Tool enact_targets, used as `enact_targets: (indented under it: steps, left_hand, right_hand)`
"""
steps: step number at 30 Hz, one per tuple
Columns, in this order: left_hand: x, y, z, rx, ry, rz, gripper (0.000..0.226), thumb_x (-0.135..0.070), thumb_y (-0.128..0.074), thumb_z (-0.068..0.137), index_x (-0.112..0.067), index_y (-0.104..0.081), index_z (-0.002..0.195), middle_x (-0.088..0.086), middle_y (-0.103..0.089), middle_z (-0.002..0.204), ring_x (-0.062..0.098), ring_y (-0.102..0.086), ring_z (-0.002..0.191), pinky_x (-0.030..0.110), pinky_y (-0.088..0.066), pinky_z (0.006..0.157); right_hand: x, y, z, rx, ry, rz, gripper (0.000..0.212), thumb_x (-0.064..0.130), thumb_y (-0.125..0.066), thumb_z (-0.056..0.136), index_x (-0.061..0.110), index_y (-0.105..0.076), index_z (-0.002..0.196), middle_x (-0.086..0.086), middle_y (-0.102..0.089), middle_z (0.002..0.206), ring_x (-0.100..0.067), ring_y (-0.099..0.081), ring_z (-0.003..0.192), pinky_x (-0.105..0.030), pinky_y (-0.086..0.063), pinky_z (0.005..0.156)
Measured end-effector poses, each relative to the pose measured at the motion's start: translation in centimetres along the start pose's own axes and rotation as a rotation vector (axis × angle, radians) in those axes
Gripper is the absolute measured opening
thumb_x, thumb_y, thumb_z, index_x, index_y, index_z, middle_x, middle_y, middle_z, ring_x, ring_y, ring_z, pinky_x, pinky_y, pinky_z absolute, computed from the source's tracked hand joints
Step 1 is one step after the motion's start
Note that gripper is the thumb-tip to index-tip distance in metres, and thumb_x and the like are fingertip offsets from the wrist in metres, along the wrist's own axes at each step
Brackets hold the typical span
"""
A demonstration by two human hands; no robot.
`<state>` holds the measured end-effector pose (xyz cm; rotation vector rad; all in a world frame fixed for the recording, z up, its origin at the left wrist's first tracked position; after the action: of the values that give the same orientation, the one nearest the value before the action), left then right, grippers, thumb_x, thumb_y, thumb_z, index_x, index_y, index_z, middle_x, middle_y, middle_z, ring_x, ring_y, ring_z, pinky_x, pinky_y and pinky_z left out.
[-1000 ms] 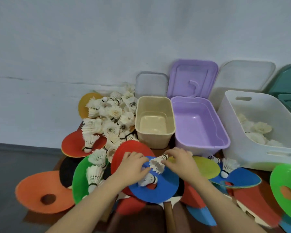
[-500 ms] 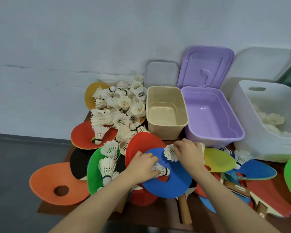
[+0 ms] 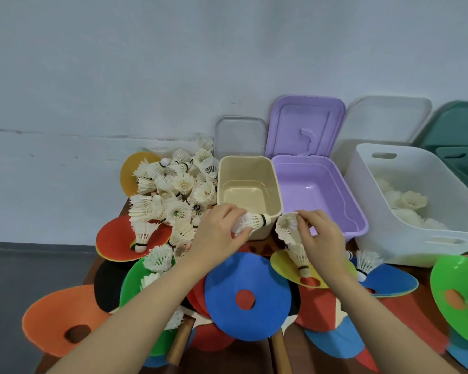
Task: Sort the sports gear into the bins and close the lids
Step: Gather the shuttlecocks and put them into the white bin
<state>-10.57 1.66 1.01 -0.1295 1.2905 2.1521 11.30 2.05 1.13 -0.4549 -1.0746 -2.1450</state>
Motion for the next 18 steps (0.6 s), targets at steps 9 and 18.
enact_targets:
  steps: [9, 18]
  left_hand:
    - [-7.3, -3.8, 9.9, -0.138, -0.092, -0.035, 0.031, -0.033, -0.058, 0.078, -0.011, -0.066, 0.098, 0.004, -0.062, 0.092, 0.023, -0.059, 0.083, 0.038, -0.047, 0.071]
    - [-17.1, -13.0, 18.8, -0.056, -0.087, -0.135, 0.037, -0.037, -0.05, 0.081, -0.009, -0.064, 0.101, 0.006, -0.061, 0.097, 0.027, -0.058, 0.087, 0.038, -0.052, 0.07]
  right_hand:
    - [-7.1, 8.4, 5.3, -0.1, 0.157, -0.155, 0.032, 0.027, -0.046, 0.092, 0.005, -0.07, 0.095, -0.006, -0.063, 0.083, -0.019, -0.056, 0.063, -0.027, -0.043, 0.056]
    - [-18.5, 16.7, 10.9, -0.104, 0.06, -0.286, 0.016, 0.013, -0.062, 0.088, 0.004, -0.07, 0.098, -0.008, -0.053, 0.08, -0.025, -0.052, 0.061, -0.037, -0.046, 0.052]
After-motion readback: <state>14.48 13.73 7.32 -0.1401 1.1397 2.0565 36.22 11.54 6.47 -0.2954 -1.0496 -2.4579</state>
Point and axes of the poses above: each hand's wrist, its own z-axis towards the middle knuckle, its own y-axis out of the back of the hand, x = y × z, the point moved 3 cm from there along z, towards the middle knuckle
